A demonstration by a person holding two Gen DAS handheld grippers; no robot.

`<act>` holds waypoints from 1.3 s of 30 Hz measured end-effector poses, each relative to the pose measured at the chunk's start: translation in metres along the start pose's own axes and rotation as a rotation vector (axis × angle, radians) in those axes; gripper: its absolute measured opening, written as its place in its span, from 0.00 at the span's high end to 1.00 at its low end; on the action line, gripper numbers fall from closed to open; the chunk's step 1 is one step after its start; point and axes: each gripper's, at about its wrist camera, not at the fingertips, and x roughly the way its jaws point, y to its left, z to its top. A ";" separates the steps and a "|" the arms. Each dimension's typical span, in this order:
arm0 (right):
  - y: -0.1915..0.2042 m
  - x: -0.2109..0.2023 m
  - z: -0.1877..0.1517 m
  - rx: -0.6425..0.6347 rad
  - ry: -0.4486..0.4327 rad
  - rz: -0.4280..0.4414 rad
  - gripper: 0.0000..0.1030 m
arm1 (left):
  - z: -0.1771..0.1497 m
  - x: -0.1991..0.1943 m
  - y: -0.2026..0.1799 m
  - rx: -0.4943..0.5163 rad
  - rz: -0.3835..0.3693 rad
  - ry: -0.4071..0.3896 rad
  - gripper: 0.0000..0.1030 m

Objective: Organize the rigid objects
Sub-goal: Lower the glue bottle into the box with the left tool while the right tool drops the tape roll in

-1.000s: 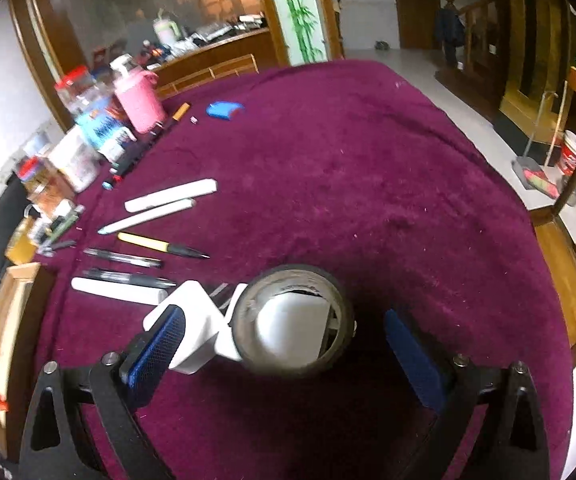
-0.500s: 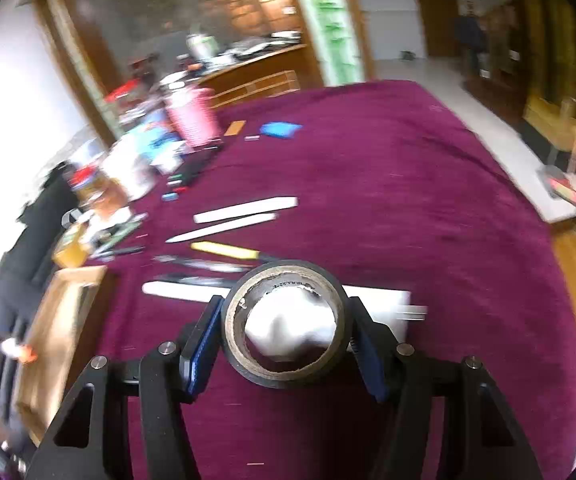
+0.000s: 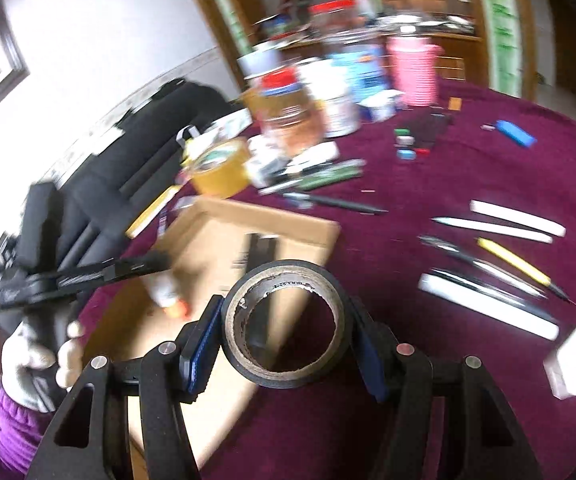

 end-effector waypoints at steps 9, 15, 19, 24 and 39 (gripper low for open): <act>0.041 0.046 0.006 -0.085 0.075 0.024 0.37 | 0.032 0.059 -0.002 -0.013 0.006 0.095 0.74; 0.036 0.061 0.012 -0.079 0.097 0.009 0.37 | 0.040 0.064 -0.006 -0.041 -0.026 0.101 0.57; 0.039 0.068 0.015 -0.092 0.114 0.010 0.37 | 0.041 0.051 -0.006 -0.073 -0.063 0.094 0.44; 0.060 0.078 0.031 -0.156 0.134 0.025 0.37 | 0.035 -0.008 -0.005 -0.037 -0.024 -0.032 0.42; 0.093 0.162 0.062 -0.195 0.280 -0.074 0.37 | -0.013 -0.108 0.049 -0.139 -0.009 -0.252 0.29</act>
